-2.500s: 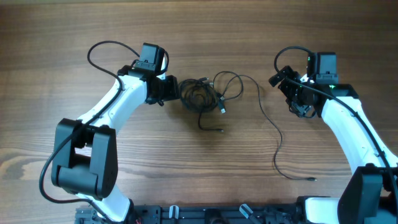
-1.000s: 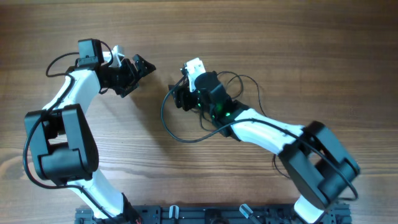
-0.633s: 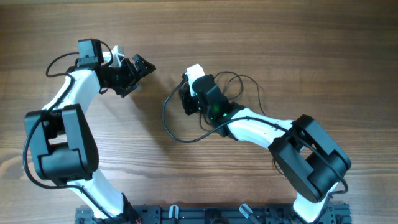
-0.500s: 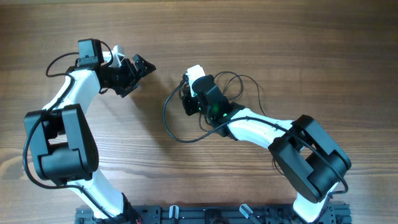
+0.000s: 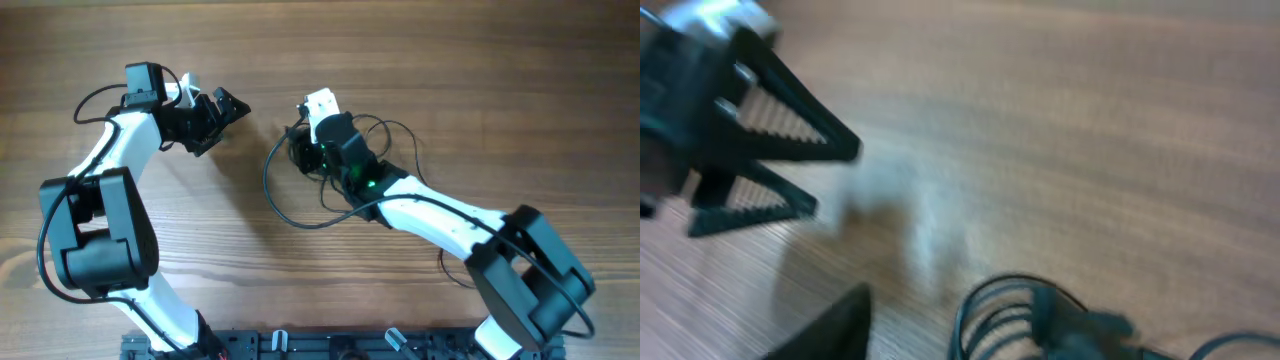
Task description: Untangle cables
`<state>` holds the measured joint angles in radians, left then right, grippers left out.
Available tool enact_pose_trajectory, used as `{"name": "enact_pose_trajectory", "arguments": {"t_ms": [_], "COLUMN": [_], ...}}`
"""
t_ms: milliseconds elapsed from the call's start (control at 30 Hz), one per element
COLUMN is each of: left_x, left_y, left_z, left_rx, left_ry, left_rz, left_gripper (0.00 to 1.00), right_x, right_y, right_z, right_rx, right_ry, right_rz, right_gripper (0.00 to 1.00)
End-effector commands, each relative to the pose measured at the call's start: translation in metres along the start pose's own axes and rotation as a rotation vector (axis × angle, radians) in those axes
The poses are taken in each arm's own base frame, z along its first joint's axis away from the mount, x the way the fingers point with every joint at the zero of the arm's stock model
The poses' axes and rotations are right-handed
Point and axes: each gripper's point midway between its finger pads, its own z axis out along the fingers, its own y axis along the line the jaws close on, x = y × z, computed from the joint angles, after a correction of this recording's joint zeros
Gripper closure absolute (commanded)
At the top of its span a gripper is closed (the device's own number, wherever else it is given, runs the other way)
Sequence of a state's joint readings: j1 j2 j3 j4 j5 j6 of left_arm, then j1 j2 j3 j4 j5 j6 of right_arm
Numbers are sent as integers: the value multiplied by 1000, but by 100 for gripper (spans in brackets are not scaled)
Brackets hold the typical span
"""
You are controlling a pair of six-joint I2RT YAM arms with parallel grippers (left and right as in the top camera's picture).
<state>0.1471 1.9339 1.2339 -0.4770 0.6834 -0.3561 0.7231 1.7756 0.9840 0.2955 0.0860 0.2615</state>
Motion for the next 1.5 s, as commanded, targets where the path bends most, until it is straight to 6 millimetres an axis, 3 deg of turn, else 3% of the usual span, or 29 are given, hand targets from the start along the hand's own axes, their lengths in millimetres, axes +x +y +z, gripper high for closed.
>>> {"name": "enact_pose_trajectory", "arguments": {"t_ms": [0,267,367,567,667,833,1033,1233,1267,1367,1467], "left_x": [4,4,4,4,4,4,4,4,4,4,4], "left_y": [0,0,0,0,0,0,0,0,0,0,0], "left_z": [3,3,3,3,3,3,3,3,3,3,3], "left_rx": [17,17,17,17,17,17,17,17,17,17,17], "left_ry": [16,16,17,17,17,17,16,16,16,16,16], "left_rz": [3,3,3,3,3,3,3,3,3,3,3], "left_gripper": [0,0,0,0,0,0,0,0,0,0,0], "right_x": [12,65,84,105,117,142,121,73,69,63,61], "right_y": [-1,-12,-8,49,66,89,109,114,112,94,73], "right_z": [5,32,36,17,4,-23,-44,-63,-63,-56,-43], "right_rx": [-9,19,-17,-344,-424,-541,-669,-677,-661,-536,-379], "right_ry": [42,153,209,356,465,645,644,508,493,437,416], "right_rz": [-2,-8,-7,116,281,355,355,283,276,229,320], "right_gripper": [41,39,41,52,53,53,54,54,50,0,0]}}
